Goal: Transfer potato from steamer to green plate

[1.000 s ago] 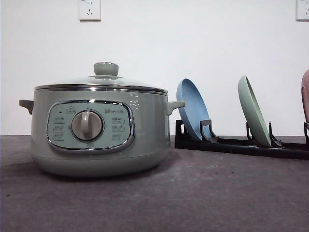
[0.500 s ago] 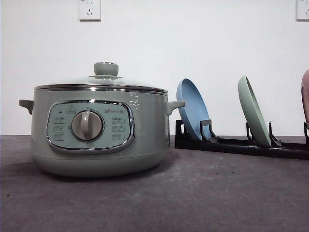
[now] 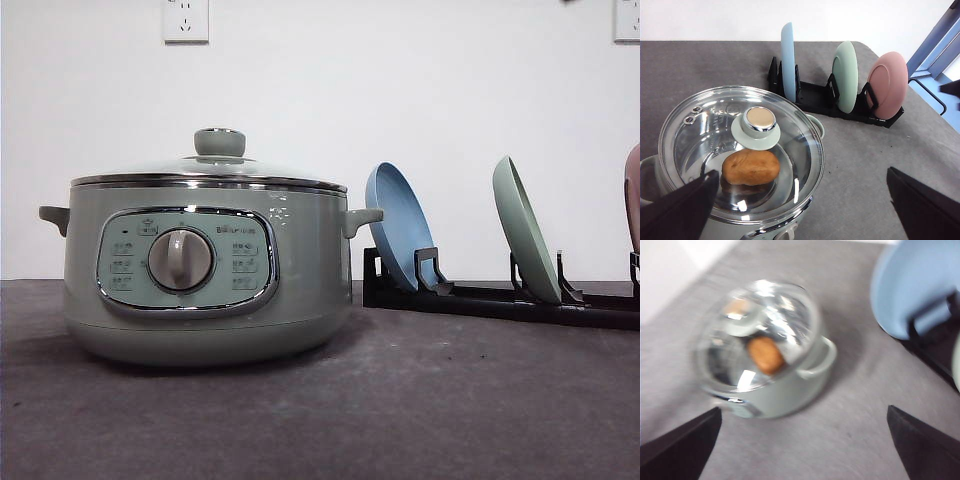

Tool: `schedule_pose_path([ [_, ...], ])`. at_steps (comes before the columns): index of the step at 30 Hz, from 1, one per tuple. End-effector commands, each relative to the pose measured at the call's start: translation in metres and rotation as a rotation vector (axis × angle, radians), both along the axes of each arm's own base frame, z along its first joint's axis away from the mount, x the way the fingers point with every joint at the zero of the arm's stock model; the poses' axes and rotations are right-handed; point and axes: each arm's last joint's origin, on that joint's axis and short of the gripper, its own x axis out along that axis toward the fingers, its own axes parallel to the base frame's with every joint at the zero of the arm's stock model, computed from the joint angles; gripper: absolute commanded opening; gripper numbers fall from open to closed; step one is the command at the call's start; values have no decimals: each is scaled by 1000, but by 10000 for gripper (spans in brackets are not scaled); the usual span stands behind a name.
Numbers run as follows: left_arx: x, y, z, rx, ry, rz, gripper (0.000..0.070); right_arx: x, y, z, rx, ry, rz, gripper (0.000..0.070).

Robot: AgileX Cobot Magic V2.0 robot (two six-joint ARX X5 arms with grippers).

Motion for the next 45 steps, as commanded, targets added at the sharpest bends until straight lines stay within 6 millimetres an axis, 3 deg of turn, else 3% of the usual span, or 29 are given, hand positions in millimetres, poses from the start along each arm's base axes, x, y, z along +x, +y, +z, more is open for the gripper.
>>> schedule_pose_path([
  [1, 0, -1, 6, -3, -28, -10, 700, 15, 2, 3, 11, 22, -26, 700],
  [14, 0, -5, 6, 14, -38, -50, 700, 126, -6, -3, -34, 130, -229, 700],
  [23, 9, -11, 1, 23, -7, -70, 700, 187, -21, -26, -20, 168, -304, 700],
  [30, 11, -15, 0, 26, 5, -92, 700, 209, -29, -45, 4, 167, -346, 689],
  [33, 11, -16, 0, 26, 5, -98, 700, 216, -31, -50, 12, 163, -361, 621],
  [37, 11, -16, 0, 26, 6, -98, 700, 222, -31, -59, 19, 177, -372, 586],
  [45, 11, -16, -1, 28, 11, -98, 700, 226, -30, -65, 11, 187, -375, 402],
])
